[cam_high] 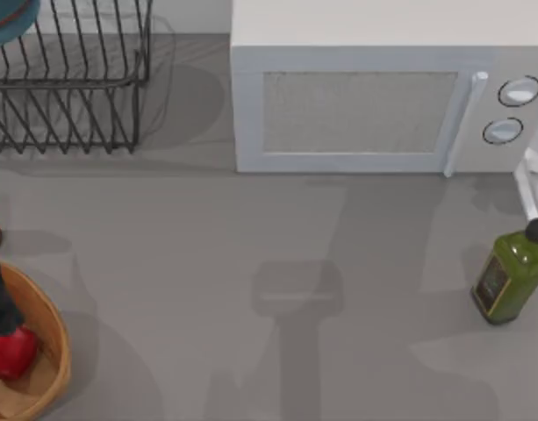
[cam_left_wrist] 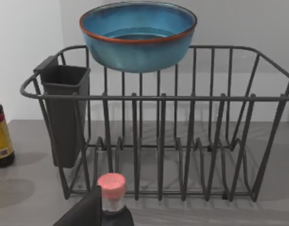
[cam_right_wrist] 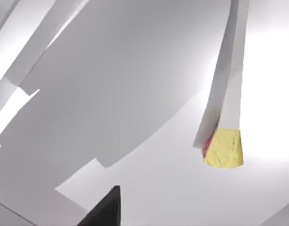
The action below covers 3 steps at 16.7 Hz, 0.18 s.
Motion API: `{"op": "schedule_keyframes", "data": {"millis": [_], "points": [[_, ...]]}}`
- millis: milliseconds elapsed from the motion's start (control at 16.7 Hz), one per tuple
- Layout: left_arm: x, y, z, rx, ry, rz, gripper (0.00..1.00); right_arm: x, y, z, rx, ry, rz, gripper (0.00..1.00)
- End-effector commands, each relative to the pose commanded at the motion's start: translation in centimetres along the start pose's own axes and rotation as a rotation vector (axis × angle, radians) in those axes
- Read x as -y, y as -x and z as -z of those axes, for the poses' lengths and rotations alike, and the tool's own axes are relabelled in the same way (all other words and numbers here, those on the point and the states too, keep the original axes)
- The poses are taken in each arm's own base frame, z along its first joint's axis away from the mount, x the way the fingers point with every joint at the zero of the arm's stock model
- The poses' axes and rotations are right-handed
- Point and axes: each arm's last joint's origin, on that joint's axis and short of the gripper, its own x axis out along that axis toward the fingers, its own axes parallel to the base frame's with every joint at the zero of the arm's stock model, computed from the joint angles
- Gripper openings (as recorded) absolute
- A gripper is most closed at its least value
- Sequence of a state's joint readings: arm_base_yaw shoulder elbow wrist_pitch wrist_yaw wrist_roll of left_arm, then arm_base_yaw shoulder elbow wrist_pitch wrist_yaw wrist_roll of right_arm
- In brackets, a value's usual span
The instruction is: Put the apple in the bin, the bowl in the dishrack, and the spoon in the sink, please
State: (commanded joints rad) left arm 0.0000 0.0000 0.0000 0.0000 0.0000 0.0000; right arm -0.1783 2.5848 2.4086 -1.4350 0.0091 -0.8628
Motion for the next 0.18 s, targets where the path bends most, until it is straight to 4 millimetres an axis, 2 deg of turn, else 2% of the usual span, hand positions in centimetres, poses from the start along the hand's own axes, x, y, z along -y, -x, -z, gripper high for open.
{"op": "schedule_keyframes", "data": {"millis": [180], "points": [[0.0,0.0,0.0,0.0,0.0,0.0,1.0,0.0,0.0,0.0,0.0,0.0,0.0,1.0]]}}
